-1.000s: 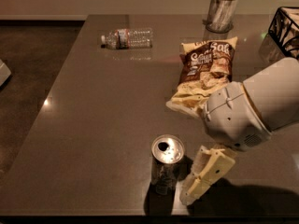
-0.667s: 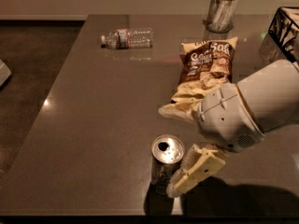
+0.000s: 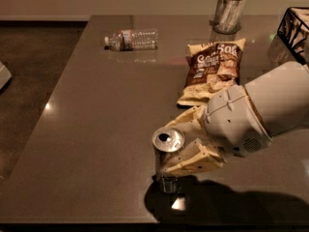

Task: Move redbull can near brown chip bag

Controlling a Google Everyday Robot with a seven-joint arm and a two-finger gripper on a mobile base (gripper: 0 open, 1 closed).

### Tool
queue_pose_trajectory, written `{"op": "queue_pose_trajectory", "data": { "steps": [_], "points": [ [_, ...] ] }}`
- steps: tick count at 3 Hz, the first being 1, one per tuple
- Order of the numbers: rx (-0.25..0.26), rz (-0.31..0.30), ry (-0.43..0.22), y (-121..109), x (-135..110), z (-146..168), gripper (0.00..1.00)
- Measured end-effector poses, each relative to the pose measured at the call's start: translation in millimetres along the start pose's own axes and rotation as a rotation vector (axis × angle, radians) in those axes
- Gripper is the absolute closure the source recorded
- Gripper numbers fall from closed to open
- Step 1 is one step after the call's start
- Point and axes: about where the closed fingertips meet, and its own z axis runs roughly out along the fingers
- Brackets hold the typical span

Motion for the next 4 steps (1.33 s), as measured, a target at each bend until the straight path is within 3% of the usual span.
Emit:
{"op": "queue_pose_trajectory", "data": {
  "steps": [1,2,4],
  "points": [
    [0.017,-0.003,-0.021,-3,-9,-11,0.77],
    [0.084,-0.007,-0.015,-18,-15,-32,0.99],
    [0.311,0.024,0.014,-90,1,-99,1.00]
  ]
}}
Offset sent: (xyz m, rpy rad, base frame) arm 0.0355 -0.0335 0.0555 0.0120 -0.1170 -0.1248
